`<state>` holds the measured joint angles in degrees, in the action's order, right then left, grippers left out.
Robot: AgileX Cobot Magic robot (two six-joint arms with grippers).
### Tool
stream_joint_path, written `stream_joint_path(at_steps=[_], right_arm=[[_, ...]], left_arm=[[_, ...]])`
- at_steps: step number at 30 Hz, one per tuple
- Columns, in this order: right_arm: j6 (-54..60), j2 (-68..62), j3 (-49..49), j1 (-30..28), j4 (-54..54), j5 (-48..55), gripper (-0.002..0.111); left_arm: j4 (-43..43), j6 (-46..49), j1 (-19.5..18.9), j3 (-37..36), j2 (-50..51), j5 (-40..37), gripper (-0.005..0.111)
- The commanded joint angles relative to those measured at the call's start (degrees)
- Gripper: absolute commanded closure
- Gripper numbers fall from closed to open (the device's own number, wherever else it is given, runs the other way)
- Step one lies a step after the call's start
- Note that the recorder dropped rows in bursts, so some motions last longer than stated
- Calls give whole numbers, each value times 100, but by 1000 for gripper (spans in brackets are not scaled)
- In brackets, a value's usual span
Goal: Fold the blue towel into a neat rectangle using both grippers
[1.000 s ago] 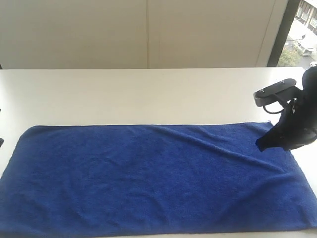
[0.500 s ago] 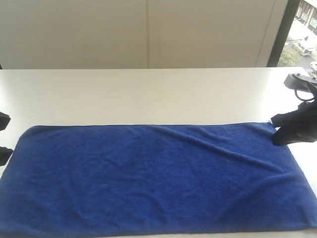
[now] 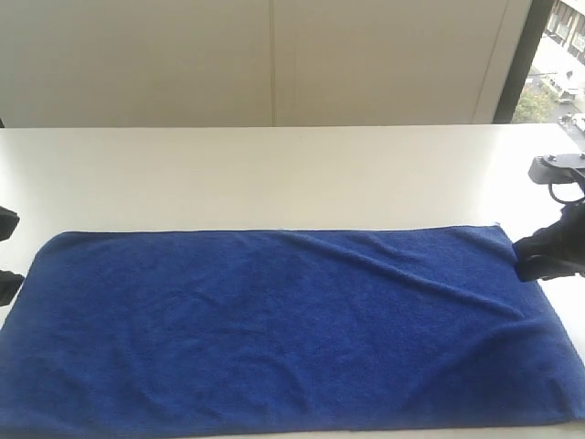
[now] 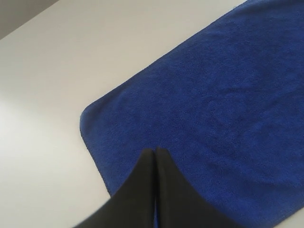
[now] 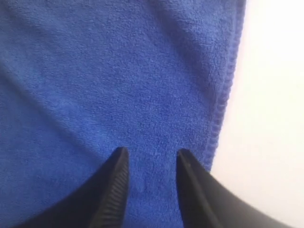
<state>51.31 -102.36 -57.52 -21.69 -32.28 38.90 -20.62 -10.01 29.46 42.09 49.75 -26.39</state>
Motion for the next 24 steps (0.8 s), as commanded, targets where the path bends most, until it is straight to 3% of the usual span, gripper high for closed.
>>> stream_joint_path(at_steps=[1,12,24], right_arm=[[-50,-15,24,9,153,-85,67],[-1013,-382,24,170,1230,-134,66],[-1436,-559,24,170,1536,-223,66]], left_arm=[[44,-53,-14,-37,-46,3,107],[41,-53,-14,-37,-46,14,107],[73,-53,-14,-37,-46,24,107]])
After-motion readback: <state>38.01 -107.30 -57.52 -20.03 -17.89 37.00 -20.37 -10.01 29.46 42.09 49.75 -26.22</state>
